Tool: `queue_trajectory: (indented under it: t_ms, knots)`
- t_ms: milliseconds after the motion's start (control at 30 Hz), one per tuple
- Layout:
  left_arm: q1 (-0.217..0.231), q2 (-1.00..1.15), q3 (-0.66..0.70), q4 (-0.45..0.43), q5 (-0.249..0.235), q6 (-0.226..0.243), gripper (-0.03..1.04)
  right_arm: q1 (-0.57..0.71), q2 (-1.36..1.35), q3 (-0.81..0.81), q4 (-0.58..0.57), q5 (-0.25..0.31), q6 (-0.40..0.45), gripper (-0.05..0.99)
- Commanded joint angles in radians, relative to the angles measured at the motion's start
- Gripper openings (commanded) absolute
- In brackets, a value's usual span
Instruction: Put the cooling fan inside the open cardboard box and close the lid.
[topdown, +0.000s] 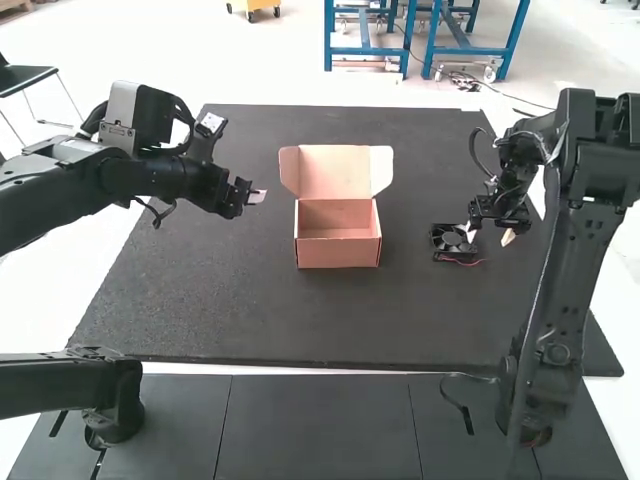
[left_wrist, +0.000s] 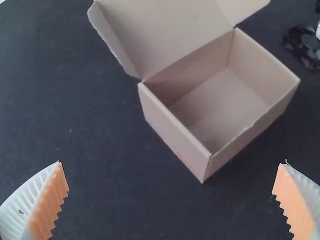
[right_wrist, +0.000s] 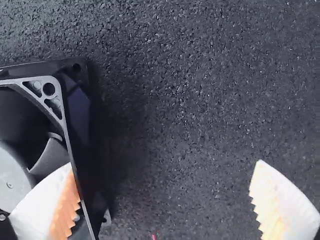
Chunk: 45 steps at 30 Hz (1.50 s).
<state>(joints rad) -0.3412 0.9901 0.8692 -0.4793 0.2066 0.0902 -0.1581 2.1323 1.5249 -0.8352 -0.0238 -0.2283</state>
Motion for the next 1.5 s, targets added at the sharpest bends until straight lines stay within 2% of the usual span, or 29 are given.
queue_trajectory:
  t_ms: [0,233,600,667,700,800,1100,1267,1467]
  knots:
    - [0.001,-0.005,0.047,0.005,0.008,0.009,0.97,0.014,0.015,0.031,-0.004,0.012,0.012,0.64]
    - [0.001,-0.005,0.048,0.004,0.008,0.009,0.97,0.038,0.031,0.035,-0.022,0.004,0.007,0.6]
    - [0.001,-0.018,0.054,-0.005,0.008,0.009,0.97,0.072,0.077,0.057,-0.058,-0.007,0.012,0.6]
    - [0.001,-0.021,0.054,-0.007,0.008,0.009,0.97,0.074,0.081,0.069,-0.074,-0.016,0.014,0.5]
    - [0.001,-0.022,0.054,-0.007,0.008,0.009,0.97,0.074,0.084,0.072,-0.081,-0.021,0.015,0.4]
    - [0.001,-0.024,0.054,-0.007,0.008,0.009,0.97,0.072,0.086,0.077,-0.085,-0.064,0.018,-0.01]
    - [0.002,-0.024,0.054,-0.004,0.008,0.009,0.97,0.069,0.081,0.092,-0.085,-0.071,0.021,-0.02]
    - [0.001,-0.024,0.044,0.004,0.004,0.009,0.97,0.065,0.046,0.147,-0.108,-0.145,0.046,-0.02]
    - [0.001,-0.022,0.021,0.015,0.004,0.009,0.97,0.065,-0.071,0.146,-0.153,-0.183,0.047,-0.02]
